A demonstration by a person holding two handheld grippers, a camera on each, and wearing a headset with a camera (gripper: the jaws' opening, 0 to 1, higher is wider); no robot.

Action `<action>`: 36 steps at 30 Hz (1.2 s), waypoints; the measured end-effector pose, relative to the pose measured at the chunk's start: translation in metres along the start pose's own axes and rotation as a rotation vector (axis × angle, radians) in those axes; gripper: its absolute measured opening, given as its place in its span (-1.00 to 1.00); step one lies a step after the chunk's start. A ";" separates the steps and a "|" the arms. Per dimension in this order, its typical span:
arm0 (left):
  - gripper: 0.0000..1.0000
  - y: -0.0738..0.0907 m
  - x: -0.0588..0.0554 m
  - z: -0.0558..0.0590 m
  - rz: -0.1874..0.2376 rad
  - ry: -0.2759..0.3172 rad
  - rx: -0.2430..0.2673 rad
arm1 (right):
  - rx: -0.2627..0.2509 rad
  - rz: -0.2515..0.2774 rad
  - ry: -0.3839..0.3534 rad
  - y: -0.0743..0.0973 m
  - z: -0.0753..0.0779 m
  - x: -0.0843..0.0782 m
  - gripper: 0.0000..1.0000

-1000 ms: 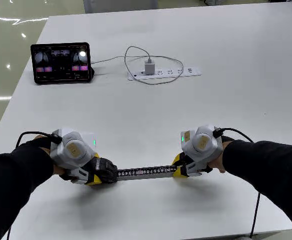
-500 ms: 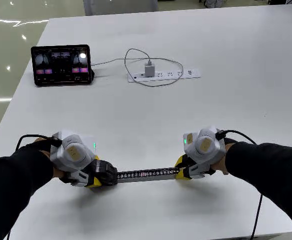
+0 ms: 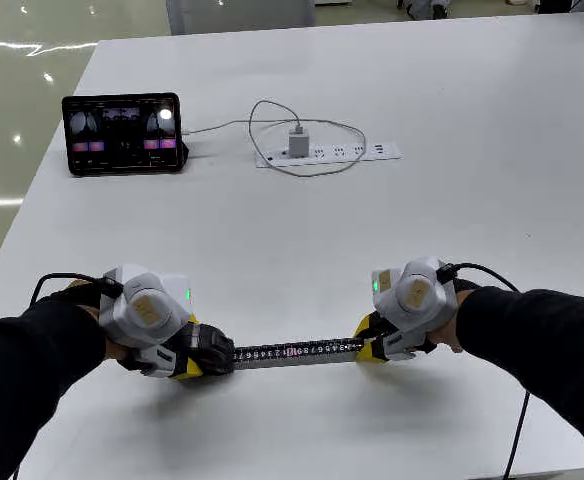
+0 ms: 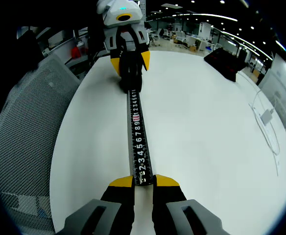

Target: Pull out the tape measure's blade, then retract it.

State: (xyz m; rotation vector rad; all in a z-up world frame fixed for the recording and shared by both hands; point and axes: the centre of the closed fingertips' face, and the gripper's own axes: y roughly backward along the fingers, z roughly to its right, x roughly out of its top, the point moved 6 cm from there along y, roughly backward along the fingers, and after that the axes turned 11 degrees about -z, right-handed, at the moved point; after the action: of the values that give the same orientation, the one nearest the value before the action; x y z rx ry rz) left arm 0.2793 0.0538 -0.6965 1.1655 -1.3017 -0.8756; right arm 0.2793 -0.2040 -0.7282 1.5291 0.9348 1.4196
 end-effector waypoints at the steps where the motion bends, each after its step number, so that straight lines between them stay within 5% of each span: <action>1: -0.38 0.000 0.000 0.000 0.000 0.000 0.000 | 0.000 0.000 0.000 0.000 0.000 0.000 -0.82; 36: -0.38 0.000 -0.001 -0.001 -0.001 0.001 0.002 | -0.010 -0.014 -0.019 0.009 0.001 -0.017 -0.82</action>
State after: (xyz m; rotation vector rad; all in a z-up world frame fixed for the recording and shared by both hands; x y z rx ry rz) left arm 0.2801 0.0547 -0.6966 1.1685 -1.3017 -0.8742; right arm 0.2788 -0.2231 -0.7267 1.5235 0.9239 1.3952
